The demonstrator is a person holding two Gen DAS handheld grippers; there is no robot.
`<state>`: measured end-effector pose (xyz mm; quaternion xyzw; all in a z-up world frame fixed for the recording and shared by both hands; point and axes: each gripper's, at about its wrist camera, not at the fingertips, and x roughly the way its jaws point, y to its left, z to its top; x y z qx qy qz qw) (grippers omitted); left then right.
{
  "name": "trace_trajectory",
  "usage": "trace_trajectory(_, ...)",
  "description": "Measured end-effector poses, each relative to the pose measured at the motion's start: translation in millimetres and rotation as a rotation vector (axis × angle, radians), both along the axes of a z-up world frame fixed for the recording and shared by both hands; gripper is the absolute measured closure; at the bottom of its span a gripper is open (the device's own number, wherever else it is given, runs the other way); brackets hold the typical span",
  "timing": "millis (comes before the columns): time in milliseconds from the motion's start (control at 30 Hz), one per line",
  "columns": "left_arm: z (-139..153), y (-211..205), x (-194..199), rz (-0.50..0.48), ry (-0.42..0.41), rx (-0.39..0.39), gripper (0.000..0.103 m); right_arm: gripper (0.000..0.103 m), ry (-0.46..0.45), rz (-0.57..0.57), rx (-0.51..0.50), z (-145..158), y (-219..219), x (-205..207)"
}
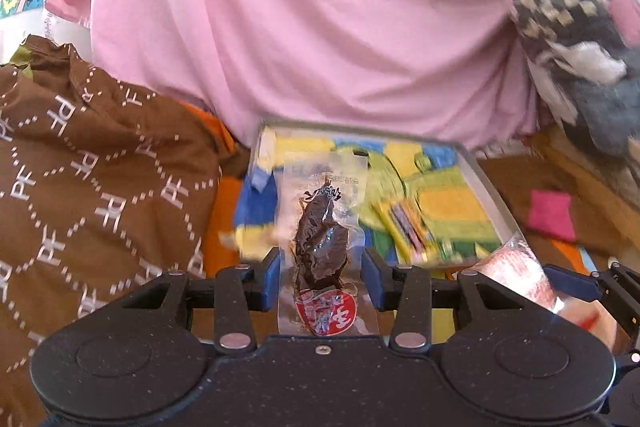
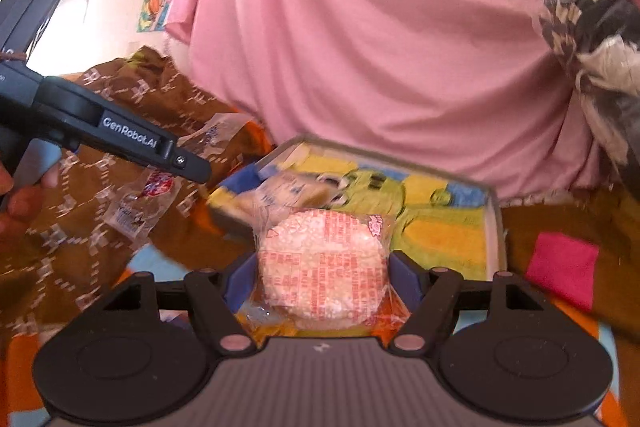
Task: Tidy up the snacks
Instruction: 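Carry the jerky packet and pink cake into the grey tray with both grippers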
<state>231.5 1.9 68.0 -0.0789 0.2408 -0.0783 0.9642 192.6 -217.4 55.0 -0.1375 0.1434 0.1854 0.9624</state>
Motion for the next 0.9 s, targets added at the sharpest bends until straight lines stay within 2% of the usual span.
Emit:
trace_trajectory(100,1.4,0.1,23.4,0.016,-0.009,-0.016,0.059,0.028,-0.015,-0.019,-0.002,5.1,-5.6,31.6)
trace_trajectory(267,-3.4,-6.3,66.9,-0.004,0.02,-0.034,0.059,0.027,-0.054,-0.084,-0.002,7.9,-26.7,75.5)
trace_trajectory(400,-12.0,-23.2,107.0,-0.032,0.026,-0.056,0.059,0.027,-0.037,-0.146,0.003,2.2,-43.3,109.0)
trace_trajectory(700,-25.9,-62.8,164.8,-0.084,-0.008,-0.11,0.059,0.027,0.012,-0.211,-0.002,-14.5,-59.2,147.7)
trace_trajectory(900,-46.1,-82.5,180.7,-0.109,0.028,-0.103,0.059,0.027,0.048,-0.205,0.009,-22.3,-66.0,162.0)
